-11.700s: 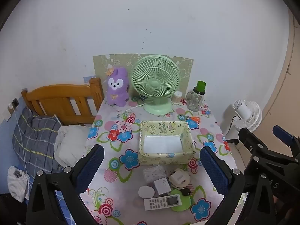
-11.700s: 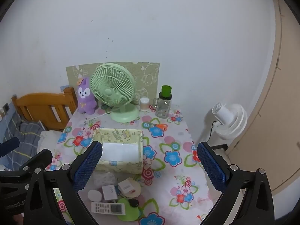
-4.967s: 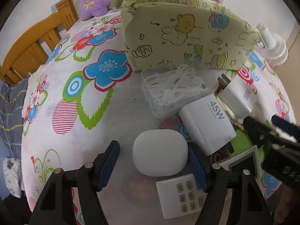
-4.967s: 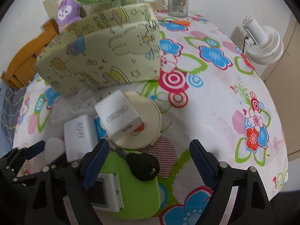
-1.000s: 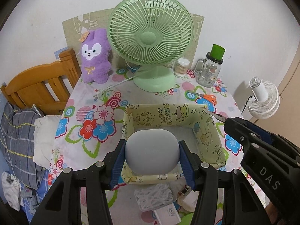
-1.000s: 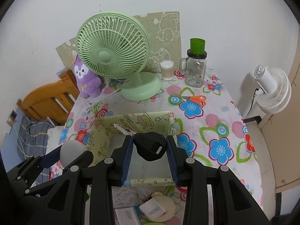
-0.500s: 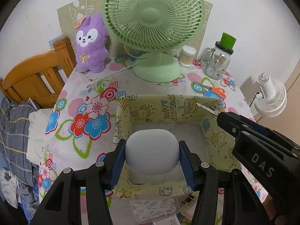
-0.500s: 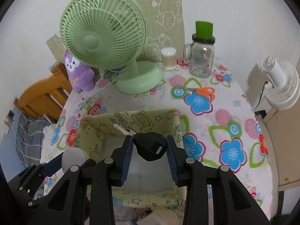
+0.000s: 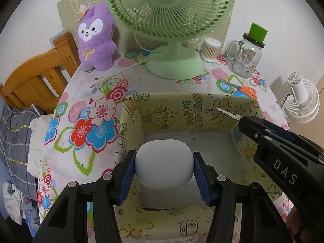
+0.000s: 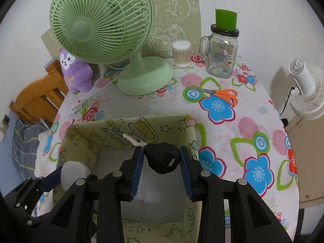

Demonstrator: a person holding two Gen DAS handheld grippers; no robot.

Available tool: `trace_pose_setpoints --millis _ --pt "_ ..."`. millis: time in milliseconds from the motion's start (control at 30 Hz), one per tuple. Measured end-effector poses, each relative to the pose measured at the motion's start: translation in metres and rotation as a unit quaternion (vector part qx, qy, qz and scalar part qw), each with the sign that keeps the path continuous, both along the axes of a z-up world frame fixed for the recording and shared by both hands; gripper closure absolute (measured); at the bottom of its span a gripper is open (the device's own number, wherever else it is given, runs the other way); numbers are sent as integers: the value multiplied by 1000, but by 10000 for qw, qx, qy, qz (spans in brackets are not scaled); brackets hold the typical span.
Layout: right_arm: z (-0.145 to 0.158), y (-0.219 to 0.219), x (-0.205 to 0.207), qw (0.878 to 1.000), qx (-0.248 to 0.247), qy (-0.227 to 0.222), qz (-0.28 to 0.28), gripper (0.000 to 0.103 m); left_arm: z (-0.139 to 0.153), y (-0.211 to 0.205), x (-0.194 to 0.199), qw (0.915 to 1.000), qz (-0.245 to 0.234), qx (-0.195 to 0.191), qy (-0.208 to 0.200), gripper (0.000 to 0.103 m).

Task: Organize rigid objects
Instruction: 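Carry the puck and key into the fabric box and open both tools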

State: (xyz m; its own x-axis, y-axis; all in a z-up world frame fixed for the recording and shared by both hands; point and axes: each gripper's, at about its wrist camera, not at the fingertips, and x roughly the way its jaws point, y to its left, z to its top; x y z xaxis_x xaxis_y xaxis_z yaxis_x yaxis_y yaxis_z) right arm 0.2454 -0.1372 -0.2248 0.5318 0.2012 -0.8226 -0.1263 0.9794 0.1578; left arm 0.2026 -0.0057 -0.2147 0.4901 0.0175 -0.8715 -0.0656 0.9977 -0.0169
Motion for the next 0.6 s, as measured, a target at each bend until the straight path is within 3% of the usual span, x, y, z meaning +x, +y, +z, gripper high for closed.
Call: trace_pose_setpoints --millis 233,333,500,567,600 --pt "-8 6 4 9998 18 137 159 63 -11 -2 7 9998 -5 -14 192 46" --pt "-12 6 4 9996 92 252 133 57 -9 -3 7 9998 -35 -8 176 40" --pt "-5 13 -6 9995 176 167 212 35 -3 -10 2 9997 -215 6 125 23" --pt "0 17 -12 9998 -8 52 213 25 1 -12 -1 9997 -184 156 57 11" --pt "2 19 -15 9998 -104 -28 193 21 4 -12 -4 9997 -200 172 -9 11"
